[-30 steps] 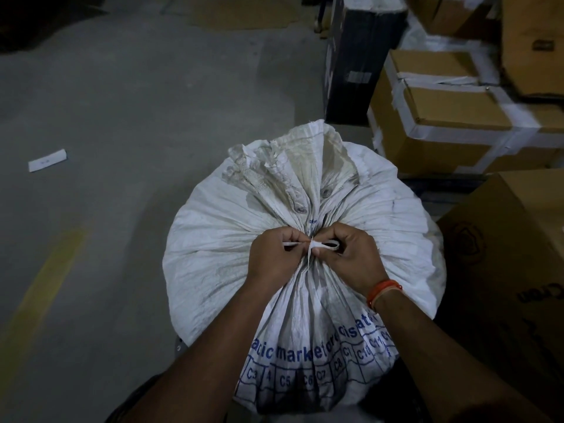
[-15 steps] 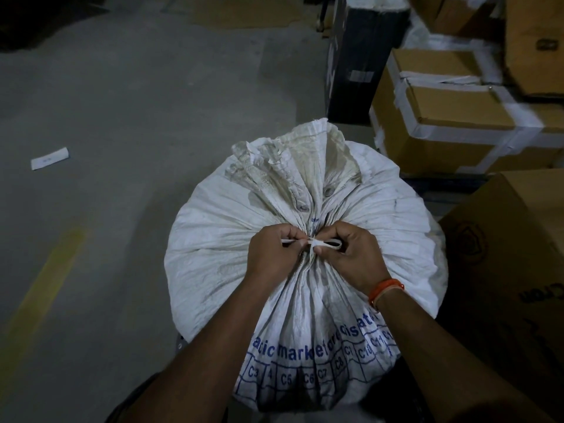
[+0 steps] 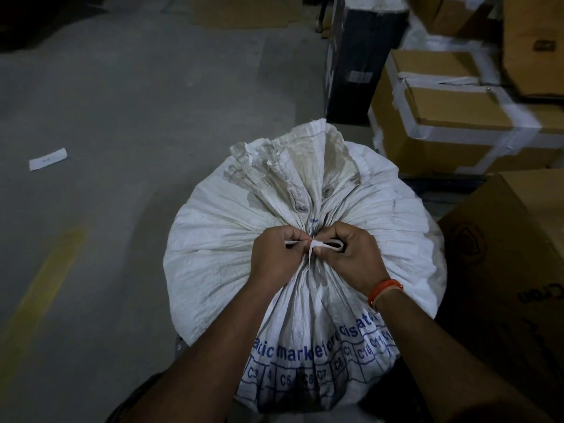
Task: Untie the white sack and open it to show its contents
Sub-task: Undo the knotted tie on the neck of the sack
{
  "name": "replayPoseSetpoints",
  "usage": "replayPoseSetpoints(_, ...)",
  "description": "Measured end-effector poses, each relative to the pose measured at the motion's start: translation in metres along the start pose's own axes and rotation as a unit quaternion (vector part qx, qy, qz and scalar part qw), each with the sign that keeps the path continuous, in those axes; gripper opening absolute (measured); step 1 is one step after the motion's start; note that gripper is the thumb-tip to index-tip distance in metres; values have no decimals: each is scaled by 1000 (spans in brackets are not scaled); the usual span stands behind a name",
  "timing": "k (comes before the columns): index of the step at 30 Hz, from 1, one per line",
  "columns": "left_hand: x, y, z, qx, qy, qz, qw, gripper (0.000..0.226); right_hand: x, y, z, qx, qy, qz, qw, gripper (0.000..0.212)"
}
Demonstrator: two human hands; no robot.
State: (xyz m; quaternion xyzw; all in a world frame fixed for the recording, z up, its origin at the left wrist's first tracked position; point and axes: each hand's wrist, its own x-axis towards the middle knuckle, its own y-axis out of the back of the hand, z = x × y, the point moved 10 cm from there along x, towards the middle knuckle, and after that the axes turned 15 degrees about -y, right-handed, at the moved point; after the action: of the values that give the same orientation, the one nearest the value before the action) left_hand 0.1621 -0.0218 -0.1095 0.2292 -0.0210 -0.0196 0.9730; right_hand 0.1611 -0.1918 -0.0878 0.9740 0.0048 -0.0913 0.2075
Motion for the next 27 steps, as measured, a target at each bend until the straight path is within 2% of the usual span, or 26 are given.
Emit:
replayPoseSetpoints(9,1,1,-5,-28,9,-29,999,8,1,0,2,5,-7,0,1000,16)
replayPoseSetpoints(13,2,8,-1,9,-6,-23,1000,5,2,-1,3,-1,-5,0,1000,15)
replayPoseSetpoints(27,2,8,-1,-5,-4,-10,1000,6,3,1,3,-1,-6,3,1000,15)
